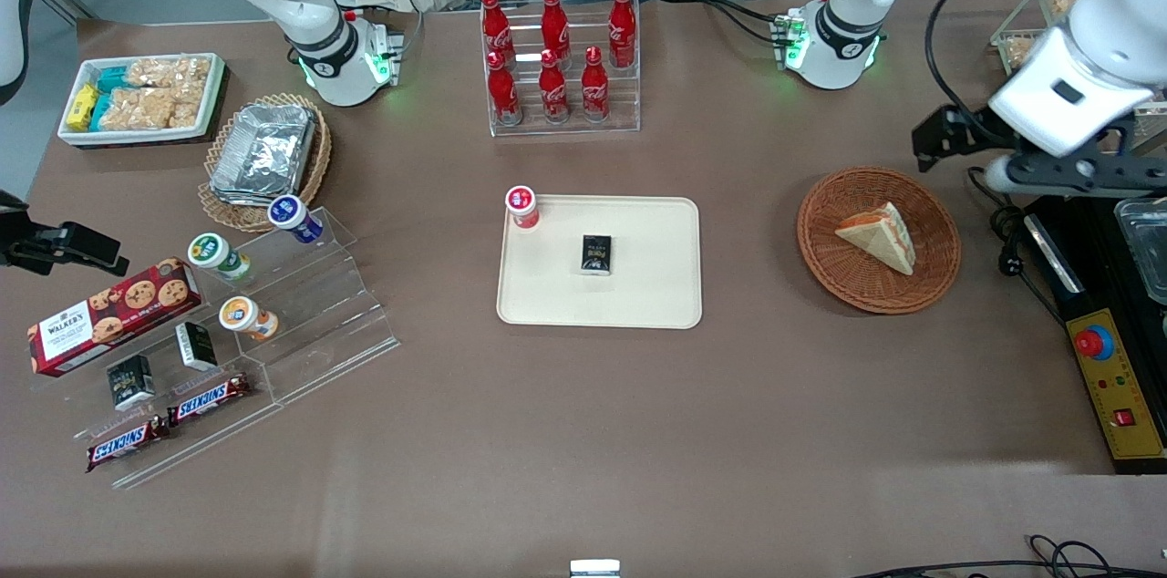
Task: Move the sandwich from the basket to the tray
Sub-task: 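Move the left gripper over the wrapped sandwich in the wicker basket, then lower the open left gripper around the sandwich and close it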
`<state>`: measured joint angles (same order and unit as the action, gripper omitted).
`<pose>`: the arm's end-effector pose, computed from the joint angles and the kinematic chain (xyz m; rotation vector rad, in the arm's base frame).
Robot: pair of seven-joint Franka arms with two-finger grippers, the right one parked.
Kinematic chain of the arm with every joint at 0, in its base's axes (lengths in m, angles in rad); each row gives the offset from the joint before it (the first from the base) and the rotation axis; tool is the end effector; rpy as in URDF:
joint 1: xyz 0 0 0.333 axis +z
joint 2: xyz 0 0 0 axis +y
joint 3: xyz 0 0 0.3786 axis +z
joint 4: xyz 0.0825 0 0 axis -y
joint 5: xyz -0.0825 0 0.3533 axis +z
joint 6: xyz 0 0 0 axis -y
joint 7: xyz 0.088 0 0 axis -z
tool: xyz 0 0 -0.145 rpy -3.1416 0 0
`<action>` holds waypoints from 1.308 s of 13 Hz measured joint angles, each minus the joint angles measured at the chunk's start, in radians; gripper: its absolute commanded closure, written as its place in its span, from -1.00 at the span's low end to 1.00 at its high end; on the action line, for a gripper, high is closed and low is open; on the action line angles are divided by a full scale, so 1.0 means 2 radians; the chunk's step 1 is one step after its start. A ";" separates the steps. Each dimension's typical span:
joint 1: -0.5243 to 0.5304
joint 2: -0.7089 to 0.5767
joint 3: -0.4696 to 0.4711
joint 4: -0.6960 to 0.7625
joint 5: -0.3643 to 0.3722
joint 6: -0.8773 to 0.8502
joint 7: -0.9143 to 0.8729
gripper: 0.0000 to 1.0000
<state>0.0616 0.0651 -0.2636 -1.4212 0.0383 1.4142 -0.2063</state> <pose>0.5202 -0.0943 0.6676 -3.1052 -0.0138 0.0997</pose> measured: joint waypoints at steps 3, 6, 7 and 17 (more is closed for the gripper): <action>0.003 0.004 0.004 -0.009 0.023 0.012 -0.100 -1.00; 0.026 -0.009 0.024 -0.037 0.017 0.021 -0.149 -1.00; 0.041 -0.023 0.026 -0.065 0.012 0.041 -0.166 -1.00; 0.062 -0.125 0.033 -0.401 -0.019 0.280 -0.346 -1.00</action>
<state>0.1849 -0.1843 -0.1977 -2.2230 0.0006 1.9735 -0.8988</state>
